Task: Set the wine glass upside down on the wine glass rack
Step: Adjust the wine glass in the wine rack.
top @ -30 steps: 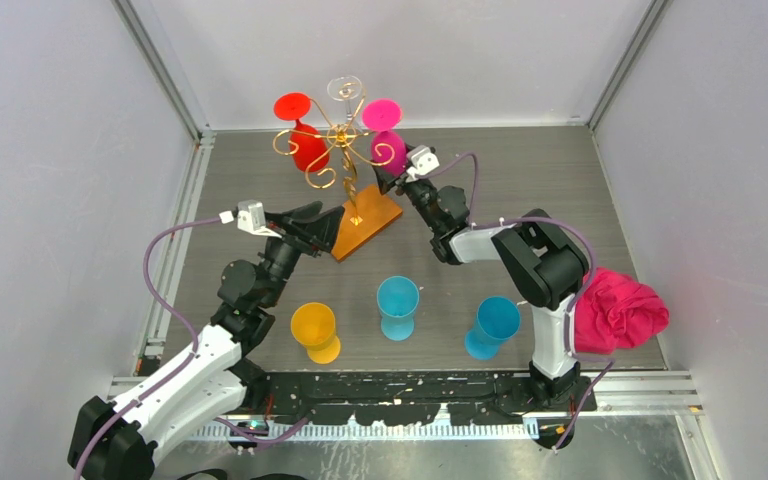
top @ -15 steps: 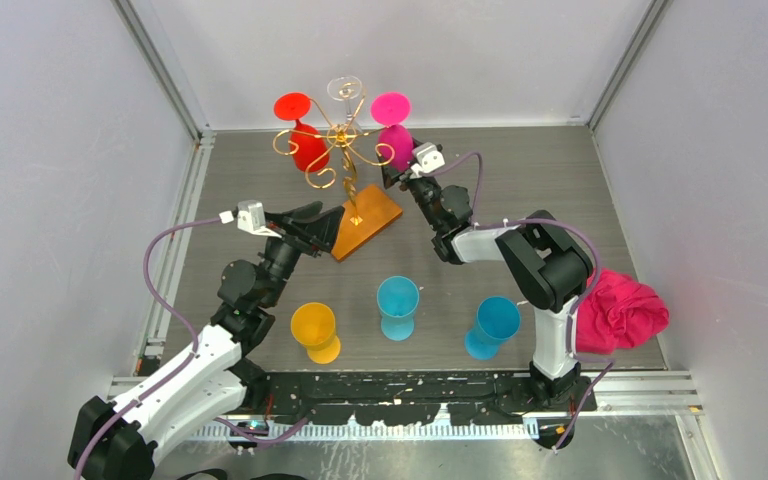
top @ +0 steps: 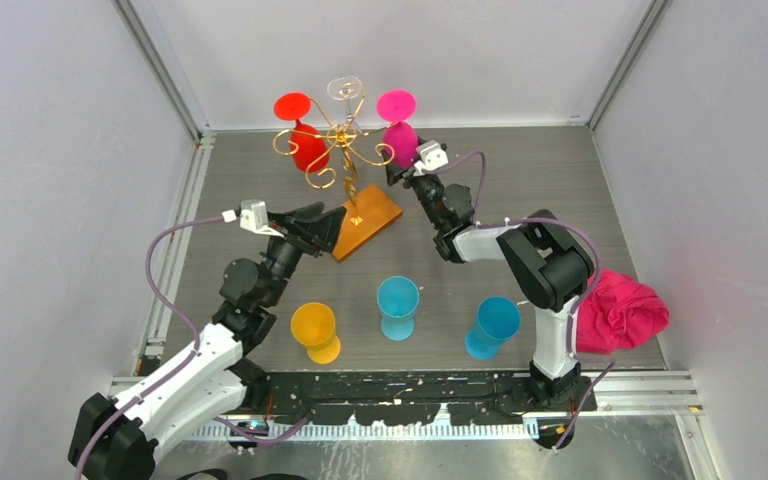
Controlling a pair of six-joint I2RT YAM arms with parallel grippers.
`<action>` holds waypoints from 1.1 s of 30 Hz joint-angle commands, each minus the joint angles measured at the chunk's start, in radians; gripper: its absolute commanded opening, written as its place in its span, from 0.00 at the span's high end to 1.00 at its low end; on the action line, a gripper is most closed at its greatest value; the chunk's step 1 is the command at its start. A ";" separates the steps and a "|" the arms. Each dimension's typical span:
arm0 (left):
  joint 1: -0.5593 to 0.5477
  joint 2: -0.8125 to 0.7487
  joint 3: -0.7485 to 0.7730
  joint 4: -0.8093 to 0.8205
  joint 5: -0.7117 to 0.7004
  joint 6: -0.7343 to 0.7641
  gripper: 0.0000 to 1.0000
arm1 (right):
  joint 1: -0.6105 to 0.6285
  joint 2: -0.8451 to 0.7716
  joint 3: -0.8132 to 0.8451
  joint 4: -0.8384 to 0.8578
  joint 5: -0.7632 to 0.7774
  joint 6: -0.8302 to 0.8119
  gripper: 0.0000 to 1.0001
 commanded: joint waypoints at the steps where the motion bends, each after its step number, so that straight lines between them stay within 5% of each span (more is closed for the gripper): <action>1: 0.003 0.001 0.012 0.054 0.012 0.008 0.34 | -0.008 -0.027 0.029 0.067 0.014 -0.006 0.71; 25: 0.005 -0.004 0.008 0.059 0.003 0.018 0.34 | -0.006 0.004 0.105 -0.068 -0.076 0.035 0.68; 33: 0.004 -0.007 0.004 0.061 0.001 0.015 0.34 | -0.003 -0.004 0.098 -0.096 -0.122 0.040 0.58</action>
